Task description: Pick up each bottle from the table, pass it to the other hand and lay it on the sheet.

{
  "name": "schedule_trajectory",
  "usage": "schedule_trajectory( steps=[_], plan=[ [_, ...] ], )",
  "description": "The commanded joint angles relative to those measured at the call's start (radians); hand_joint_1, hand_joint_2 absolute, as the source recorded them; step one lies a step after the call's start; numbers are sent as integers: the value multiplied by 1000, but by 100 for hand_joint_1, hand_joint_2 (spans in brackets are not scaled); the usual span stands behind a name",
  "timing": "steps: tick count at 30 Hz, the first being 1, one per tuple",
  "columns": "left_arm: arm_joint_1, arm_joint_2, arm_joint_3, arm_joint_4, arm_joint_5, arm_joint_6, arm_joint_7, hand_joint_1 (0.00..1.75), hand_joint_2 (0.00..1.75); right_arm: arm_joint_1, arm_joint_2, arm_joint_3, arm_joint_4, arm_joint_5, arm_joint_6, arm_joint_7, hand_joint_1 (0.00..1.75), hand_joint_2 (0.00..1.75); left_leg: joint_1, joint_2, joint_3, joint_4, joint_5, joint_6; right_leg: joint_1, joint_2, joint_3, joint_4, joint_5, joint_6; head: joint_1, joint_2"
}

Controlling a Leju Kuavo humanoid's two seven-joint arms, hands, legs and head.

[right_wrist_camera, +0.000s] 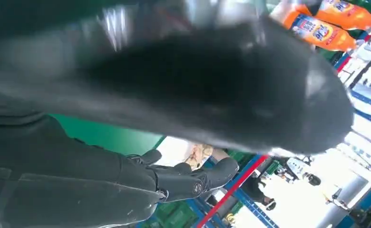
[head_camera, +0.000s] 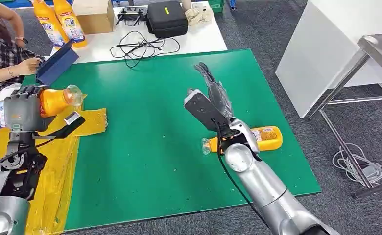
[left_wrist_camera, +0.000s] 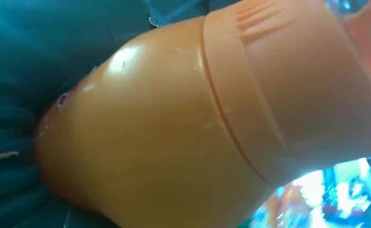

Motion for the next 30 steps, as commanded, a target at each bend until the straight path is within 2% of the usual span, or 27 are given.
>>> schedule_trajectory(
  steps=[1,7,8,9,12,16,19,20,21,24,28,29,30],
  plan=[
    [-13,48,-100,181,-12,36,16,175,175,1,-56,-9,-25,-7,15,-11,0,0,0,-2,5,0,-2,-1,0,-2,5,0,-3,0,0,0],
    [-13,48,-100,181,-12,36,16,175,175,1,-56,-9,-25,-7,15,-11,0,0,0,-2,3,0,-1,-1,0,-2,3,0,-2,0,0,0],
    [-48,56,-150,302,-1,22,15,175,175,2,-66,-1,-21,-9,15,-18,0,0,0,-2,5,1,-3,-1,0,-2,5,1,-3,0,0,0],
    [-52,59,-165,333,-12,33,25,175,175,7,-71,-2,-26,-9,16,-18,0,0,0,-2,2,0,-1,-1,0,-2,3,0,-1,0,0,0],
    [-53,51,-214,420,10,-35,0,175,175,42,-87,-10,-50,-13,17,-18,0,0,-1,-4,7,-1,-2,-1,-1,-4,8,-1,-3,0,0,0],
    [-72,49,-277,463,-12,-173,-28,175,175,38,-75,-4,-50,-9,28,-15,0,0,0,-4,4,0,-2,-1,-1,-3,5,0,-2,0,-1,0],
    [-87,57,-319,490,0,-340,-81,175,175,27,-67,-3,-27,-9,36,-14,0,0,0,-2,1,0,-1,-1,0,-2,2,0,-1,0,0,0],
    [-90,65,-321,491,16,-370,-129,3,175,26,-66,-4,-20,-9,36,-14,0,0,0,-2,1,0,-1,-1,0,-2,1,0,-1,0,0,0],
    [-92,71,-318,489,36,-393,-150,0,0,31,-69,-6,-19,-8,37,-14,0,0,0,-4,6,2,-4,-2,0,-4,7,2,-5,0,0,0],
    [-93,81,-323,482,47,-405,-172,0,0,38,-75,-8,-23,-3,37,-13,0,0,0,-2,1,0,-1,-1,0,-2,2,0,-1,0,-1,0],
    [-93,87,-322,463,94,-397,-218,0,0,47,-89,-9,-29,27,43,8,0,0,0,-3,9,0,-4,-2,0,-3,10,1,-3,0,-1,0],
    [-97,90,-327,459,104,-398,-230,0,0,49,-98,-6,-27,39,58,21,0,0,0,-3,4,0,-1,-1,0,-3,5,0,-1,0,0,0],
    [-99,94,-326,452,117,-397,-242,0,0,56,-108,-8,-29,47,64,25,0,0,1,-4,6,1,-2,-1,0,-4,7,0,-2,0,0,0]
  ],
)
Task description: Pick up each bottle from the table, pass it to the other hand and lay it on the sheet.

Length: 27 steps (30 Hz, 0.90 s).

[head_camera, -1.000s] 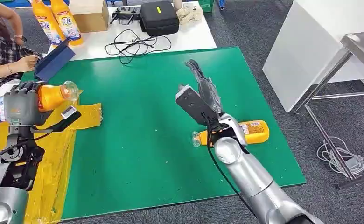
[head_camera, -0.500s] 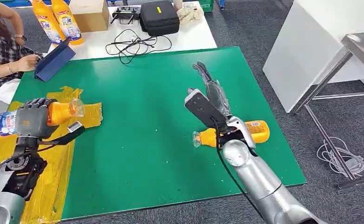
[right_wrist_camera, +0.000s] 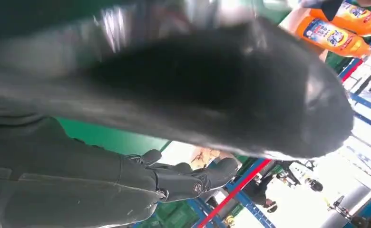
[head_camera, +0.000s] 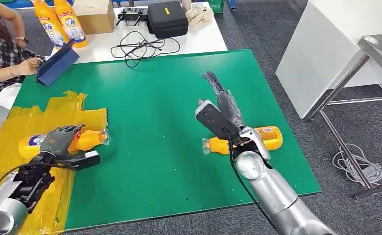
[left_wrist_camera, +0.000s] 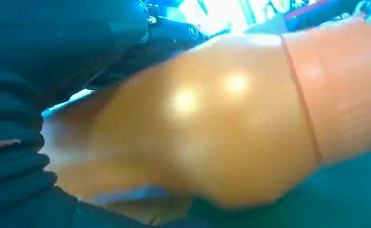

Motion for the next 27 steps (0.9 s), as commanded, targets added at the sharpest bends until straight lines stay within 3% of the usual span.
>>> schedule_trajectory(
  steps=[1,10,13,15,18,23,27],
  plan=[
    [-36,25,-66,52,80,-3,-79,0,0,11,-48,-5,19,60,34,45,0,175,0,-2,5,1,-2,-1,0,-2,5,0,-2,0,0,0],
    [34,21,-29,-46,291,44,-131,0,0,189,-154,-100,-189,187,64,72,0,175,0,-4,4,1,-3,-1,0,-4,6,0,-3,0,0,0],
    [60,-9,79,-122,485,90,-204,0,0,261,-197,-138,-251,231,80,82,0,175,-1,-5,3,0,-2,0,-1,-5,4,-1,-3,0,0,0],
    [72,-54,215,-223,705,110,-262,0,0,304,-235,-156,-294,261,93,76,0,175,0,-5,1,0,-1,0,-1,-5,3,-1,-2,0,0,0],
    [121,-92,330,-427,984,49,-297,0,0,356,-310,-163,-333,325,111,40,0,175,0,-10,0,2,-2,0,0,-10,3,0,-4,1,0,0],
    [240,-89,315,-625,1110,-57,-286,0,0,379,-349,-199,-337,395,120,55,0,175,-1,-2,0,1,-3,0,-1,-2,1,0,-2,1,0,0],
    [274,-85,262,-657,1050,4,-293,0,0,404,-374,-208,-328,452,95,60,0,175,-1,-3,0,0,-2,0,-1,-3,1,-1,-2,1,0,0]
  ],
)
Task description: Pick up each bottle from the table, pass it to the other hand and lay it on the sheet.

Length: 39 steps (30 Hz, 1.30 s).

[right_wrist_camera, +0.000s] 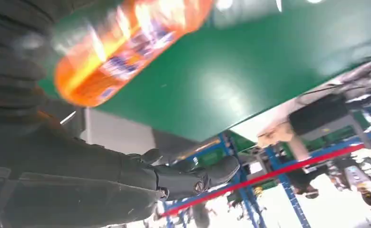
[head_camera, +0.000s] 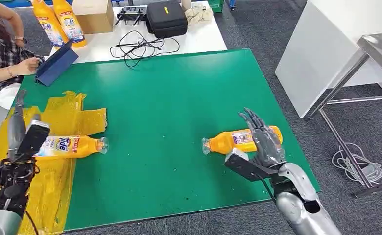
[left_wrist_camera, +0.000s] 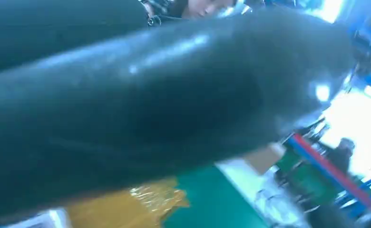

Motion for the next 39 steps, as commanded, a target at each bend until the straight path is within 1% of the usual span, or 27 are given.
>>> schedule_trajectory(
  steps=[1,2,3,4,5,8,9,10,11,12,16,20,21,22,23,24,25,26,27,28,30,32,35,36,37,38,39],
  plan=[
    [107,-64,27,-228,-4,14,-8,0,0,51,-84,-46,-22,89,-5,17,0,175,0,-4,5,0,-2,-1,-1,-4,6,0,-3,0,0,0],
    [107,-64,27,-228,-4,14,-8,0,0,51,-84,-46,-22,89,-5,17,0,175,0,-3,2,0,-1,0,-1,-2,2,0,-1,0,0,0],
    [107,-64,27,-228,-4,14,-8,0,0,51,-84,-46,-22,89,-5,17,0,175,0,-3,4,0,-2,-1,-1,-3,5,0,-3,0,0,0],
    [107,-64,27,-228,-4,14,-8,0,0,51,-84,-46,-22,89,-5,17,0,175,0,-3,2,0,-1,-1,-1,-2,3,0,-2,0,0,0],
    [107,-64,27,-228,-4,14,-8,0,0,51,-84,-46,-22,89,-5,17,0,175,0,-2,4,0,-2,-1,-1,-2,5,0,-2,0,0,0],
    [119,-86,21,-261,24,-9,-1,0,0,-8,-84,-26,38,114,18,32,0,175,0,-1,2,-1,-1,-1,-1,-1,3,0,-1,0,0,0],
    [116,-91,15,-267,24,-12,0,0,0,-24,-83,-27,54,113,27,37,0,175,0,-2,7,1,-4,-1,-1,-2,8,1,-4,0,0,0],
    [108,-101,13,-271,31,-18,5,0,0,-34,-89,-32,71,114,39,49,0,175,0,-1,2,0,-1,0,-1,-1,2,0,0,0,0,0],
    [101,-109,10,-276,41,-29,12,0,0,-36,-100,-43,87,108,47,53,0,175,0,-2,4,0,-2,-1,-1,-1,5,0,-2,0,0,0],
    [100,-108,3,-279,43,-34,14,0,0,-32,-109,-52,100,100,53,51,0,175,0,-2,3,0,-1,0,-1,-2,4,0,-1,0,0,0],
    [124,-88,3,-295,78,-33,5,0,0,-28,-144,-63,211,58,57,-4,0,175,0,-4,5,0,-1,0,0,-4,6,-1,-2,1,0,0],
    [128,-87,2,-297,82,-33,3,0,0,-30,-145,-62,222,56,52,-11,0,175,0,-5,5,0,-2,0,0,-5,7,-1,-2,1,0,0],
    [132,-85,3,-301,87,-34,1,0,0,-33,-143,-65,234,43,53,-19,0,175,0,-3,2,0,0,0,0,-3,4,-1,-1,0,0,0],
    [138,-85,2,-305,93,-36,-4,0,0,-38,-142,-67,252,27,58,-30,0,175,0,-4,4,0,-1,0,0,-3,5,-1,-1,1,0,0],
    [117,-96,-29,-292,98,-46,-8,0,0,-121,-136,-37,380,-15,85,-61,0,175,0,-3,5,-1,-1,0,0,-3,6,-2,-1,1,0,0],
    [80,-102,-52,-266,97,-42,-2,0,0,-178,-140,-4,445,-32,98,-66,0,175,0,-4,7,0,-2,0,0,-3,9,-2,-2,1,0,0],
    [75,-102,-57,-262,96,-39,0,0,0,-187,-141,3,457,-35,99,-68,0,175,-1,-2,4,-1,-1,0,0,0,6,-2,0,1,0,0],
    [64,-100,-65,-255,98,-35,2,0,0,-213,-137,20,486,-41,104,-71,0,175,-1,-5,5,0,-1,0,-1,-2,6,0,-1,1,0,0],
    [60,-99,-68,-251,99,-33,3,0,0,-227,-132,29,503,-41,104,-72,0,175,-1,-4,2,0,0,0,0,-2,4,-1,0,1,0,0],
    [60,-99,-68,-251,99,-33,3,0,0,-227,-132,29,503,-41,104,-72,0,175,0,-4,4,0,-1,-1,0,-2,6,0,0,1,-1,0],
    [63,-95,-68,-251,101,-33,3,0,0,-231,-128,36,512,-42,104,-72,0,175,0,-4,2,-1,0,0,-1,-2,3,-1,1,1,0,0],
    [66,-94,-67,-252,102,-32,2,0,0,-229,-129,37,511,-44,103,-72,0,175,0,-4,6,-1,-1,0,0,-1,7,-1,0,1,-1,0],
    [61,-84,-77,-245,116,-35,2,0,0,-236,-118,55,541,-53,105,-64,0,175,0,-3,4,-1,0,1,0,-1,5,-1,0,2,-1,0],
    [60,-81,-79,-243,118,-37,2,0,0,-237,-116,56,549,-54,103,-63,0,175,0,-4,6,0,-1,0,-1,-1,8,-1,-1,2,0,0],
    [60,-81,-79,-243,118,-37,2,0,0,-237,-116,56,549,-54,103,-63,0,175,0,-4,4,-1,0,1,0,-1,5,-1,0,2,0,0],
    [56,-77,-85,-234,119,-40,2,0,0,-253,-110,60,572,-53,102,-62,0,175,0,-4,6,0,-1,1,0,-1,7,-1,-1,2,0,0],
    [55,-76,-88,-232,121,-40,-2,0,0,-264,-106,65,587,-48,97,-62,0,175,0,-3,3,-1,0,1,0,-1,5,-1,1,2,0,0]
  ],
)
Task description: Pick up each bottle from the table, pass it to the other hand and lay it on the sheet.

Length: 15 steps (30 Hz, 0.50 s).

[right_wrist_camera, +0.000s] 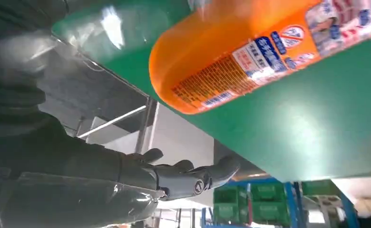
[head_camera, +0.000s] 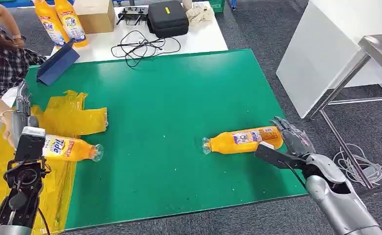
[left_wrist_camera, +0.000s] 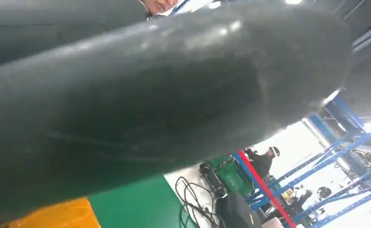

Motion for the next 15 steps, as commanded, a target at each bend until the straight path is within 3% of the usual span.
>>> schedule_trajectory(
  steps=[1,15],
  plan=[
    [-49,-1,-44,80,17,-10,1,0,0,-109,53,80,189,-2,-1,6,0,175,0,-1,6,0,-3,-1,0,0,7,-1,-2,0,0,0],
    [-67,-1,-60,99,20,-10,-2,0,0,-152,79,105,242,5,2,0,0,175,0,0,2,0,-1,-1,0,0,3,0,-1,0,0,0]
  ],
)
